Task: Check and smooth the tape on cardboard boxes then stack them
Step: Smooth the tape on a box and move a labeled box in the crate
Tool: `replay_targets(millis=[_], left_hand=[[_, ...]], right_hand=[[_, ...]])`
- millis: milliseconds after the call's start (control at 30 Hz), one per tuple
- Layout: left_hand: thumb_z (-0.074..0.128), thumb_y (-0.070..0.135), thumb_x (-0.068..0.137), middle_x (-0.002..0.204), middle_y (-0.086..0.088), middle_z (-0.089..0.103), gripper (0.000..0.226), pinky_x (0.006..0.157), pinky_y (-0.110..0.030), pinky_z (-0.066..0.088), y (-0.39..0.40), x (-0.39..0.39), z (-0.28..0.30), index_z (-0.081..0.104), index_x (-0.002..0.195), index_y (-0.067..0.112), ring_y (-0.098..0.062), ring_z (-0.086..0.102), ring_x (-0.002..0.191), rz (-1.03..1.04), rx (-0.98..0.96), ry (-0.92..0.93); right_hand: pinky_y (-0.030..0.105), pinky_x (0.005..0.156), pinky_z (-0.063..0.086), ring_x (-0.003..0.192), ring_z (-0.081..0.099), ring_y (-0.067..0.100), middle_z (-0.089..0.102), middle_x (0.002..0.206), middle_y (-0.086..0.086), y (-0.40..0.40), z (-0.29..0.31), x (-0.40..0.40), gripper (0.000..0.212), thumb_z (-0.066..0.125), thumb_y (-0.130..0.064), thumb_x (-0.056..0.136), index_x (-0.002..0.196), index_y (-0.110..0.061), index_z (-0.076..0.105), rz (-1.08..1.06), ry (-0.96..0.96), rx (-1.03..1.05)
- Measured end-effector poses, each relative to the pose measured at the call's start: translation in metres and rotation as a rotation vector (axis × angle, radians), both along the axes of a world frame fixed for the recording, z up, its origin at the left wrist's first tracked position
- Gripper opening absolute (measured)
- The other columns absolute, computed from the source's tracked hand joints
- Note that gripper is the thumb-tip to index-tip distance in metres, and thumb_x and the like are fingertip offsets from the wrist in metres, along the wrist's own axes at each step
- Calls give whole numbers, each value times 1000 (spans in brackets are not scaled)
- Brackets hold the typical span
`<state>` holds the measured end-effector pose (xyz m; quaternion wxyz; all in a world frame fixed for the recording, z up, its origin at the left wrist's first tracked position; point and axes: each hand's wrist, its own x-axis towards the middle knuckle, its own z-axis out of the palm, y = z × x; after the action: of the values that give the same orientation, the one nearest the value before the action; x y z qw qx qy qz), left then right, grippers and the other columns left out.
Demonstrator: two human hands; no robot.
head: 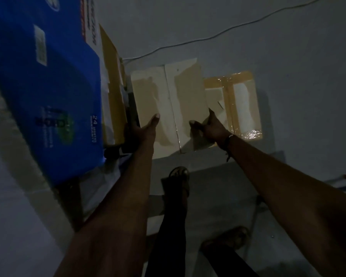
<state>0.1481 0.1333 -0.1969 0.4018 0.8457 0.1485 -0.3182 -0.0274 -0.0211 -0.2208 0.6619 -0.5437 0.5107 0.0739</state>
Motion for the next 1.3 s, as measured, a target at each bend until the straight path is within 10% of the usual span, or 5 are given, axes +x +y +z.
replay_targets(millis=[100,300,1000,1300], left_hand=[[83,36,84,140,-11,58,73,100,-29,43,-6,-7,7,53,145,9,-29,53,129,-6,-47,29],[81,19,87,143,-16,57,69,89,-20,42,-16,-21,58,50,145,3,-32,52,132,41,-115,20],[76,54,86,127,0,69,63,93,-32,53,-44,-170,539,63,136,17,-19,65,112,-640,-364,-254],[67,78,74,122,2,70,81,88,-36,57,-57,-281,651,64,132,22,-17,67,105,-1043,-478,-385]], right_hand=[[51,111,46,129,56,26,59,140,5,2,-5,0,104,86,-49,75,156,-19,29,-9,-42,-3],[49,108,49,128,57,23,60,138,4,6,57,-6,91,83,-49,78,152,-22,35,2,-70,-49],[27,105,36,129,49,12,48,151,-9,25,547,-219,83,71,-51,91,158,-29,26,-369,-7,-490],[12,88,42,118,53,12,54,136,-7,104,667,-345,68,67,-41,97,152,-20,34,-744,59,-675]])
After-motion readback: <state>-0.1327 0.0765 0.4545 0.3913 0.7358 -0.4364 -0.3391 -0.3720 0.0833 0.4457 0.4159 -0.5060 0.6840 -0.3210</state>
